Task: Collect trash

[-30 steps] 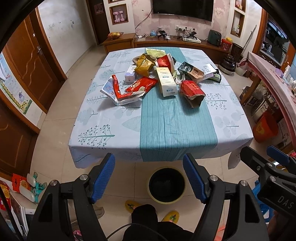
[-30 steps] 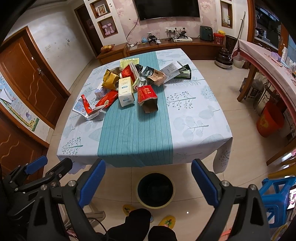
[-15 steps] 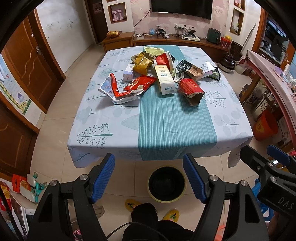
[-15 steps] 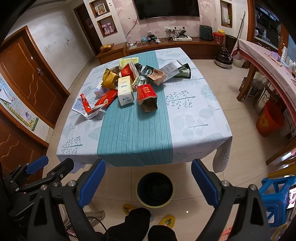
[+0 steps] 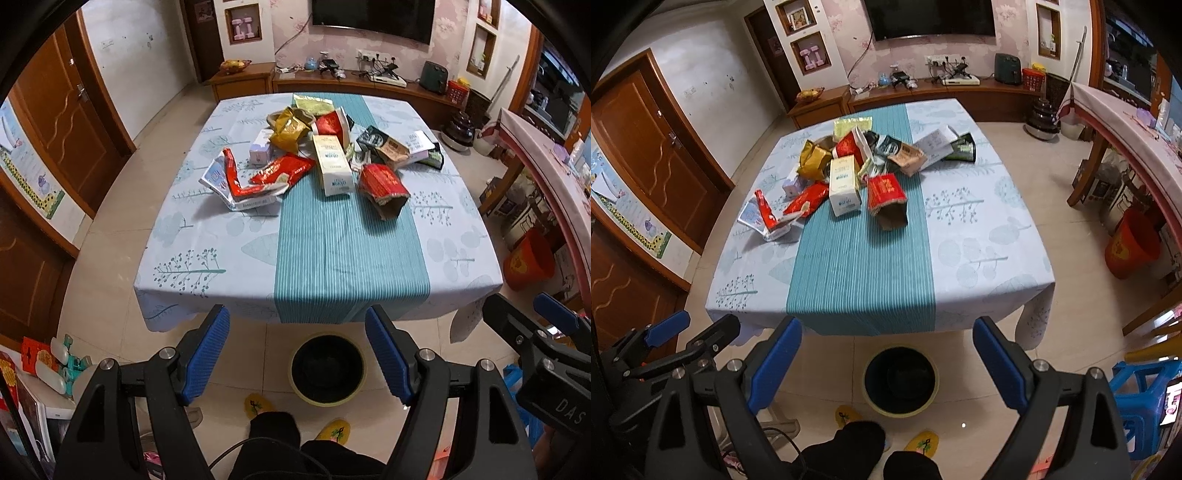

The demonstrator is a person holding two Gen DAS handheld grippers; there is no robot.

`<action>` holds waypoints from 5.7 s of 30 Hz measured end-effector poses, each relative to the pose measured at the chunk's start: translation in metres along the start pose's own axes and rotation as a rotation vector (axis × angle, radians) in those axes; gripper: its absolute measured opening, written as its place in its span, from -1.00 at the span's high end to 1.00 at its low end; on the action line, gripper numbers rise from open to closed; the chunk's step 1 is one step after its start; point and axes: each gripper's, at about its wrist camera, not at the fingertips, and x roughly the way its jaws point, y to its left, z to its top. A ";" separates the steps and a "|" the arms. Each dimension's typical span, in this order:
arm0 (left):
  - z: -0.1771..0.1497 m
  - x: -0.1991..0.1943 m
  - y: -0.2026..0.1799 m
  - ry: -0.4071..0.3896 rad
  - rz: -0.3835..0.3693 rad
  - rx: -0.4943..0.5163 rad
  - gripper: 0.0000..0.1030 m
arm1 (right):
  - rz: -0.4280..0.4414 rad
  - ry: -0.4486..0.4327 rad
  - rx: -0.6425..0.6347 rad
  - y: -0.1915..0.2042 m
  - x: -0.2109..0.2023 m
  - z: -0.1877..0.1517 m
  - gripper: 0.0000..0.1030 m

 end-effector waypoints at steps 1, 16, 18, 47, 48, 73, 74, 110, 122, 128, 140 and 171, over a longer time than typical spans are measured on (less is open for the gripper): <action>0.003 -0.002 0.000 -0.003 0.003 -0.002 -0.44 | 0.002 -0.008 0.000 0.000 -0.001 0.002 -0.83; 0.037 0.000 0.037 -0.056 0.044 -0.099 -0.44 | 0.071 -0.085 -0.060 0.013 -0.007 0.039 -0.83; 0.047 0.007 0.050 -0.051 0.048 -0.118 -0.44 | 0.078 -0.084 -0.065 0.019 -0.001 0.045 -0.83; 0.204 0.276 0.174 0.354 -0.183 -0.068 -0.44 | -0.135 0.140 0.011 0.101 0.232 0.190 -0.70; 0.206 0.283 0.171 0.366 -0.191 -0.061 -0.44 | -0.141 0.148 0.013 0.100 0.239 0.193 -0.70; 0.208 0.260 0.112 0.260 -0.249 0.054 0.86 | -0.057 0.222 0.015 0.102 0.248 0.186 -0.04; 0.206 0.252 0.110 0.245 -0.243 0.050 0.86 | -0.050 0.211 0.014 0.105 0.244 0.185 -0.04; -0.097 0.159 0.019 0.312 -0.018 0.120 0.86 | 0.111 0.470 0.053 -0.020 0.148 -0.132 -0.04; -0.155 0.340 -0.007 0.361 -0.008 0.178 0.45 | 0.002 0.584 0.112 -0.041 0.326 -0.202 -0.10; -0.166 0.388 0.000 0.380 0.011 0.142 -0.53 | 0.020 0.572 0.193 -0.054 0.388 -0.219 -0.11; -0.170 0.375 0.015 0.348 -0.002 0.141 -0.61 | -0.030 0.454 0.260 -0.054 0.369 -0.224 -0.43; -0.052 0.037 0.084 0.142 -0.115 -0.050 -0.61 | 0.199 0.213 -0.022 0.020 0.048 -0.072 -0.42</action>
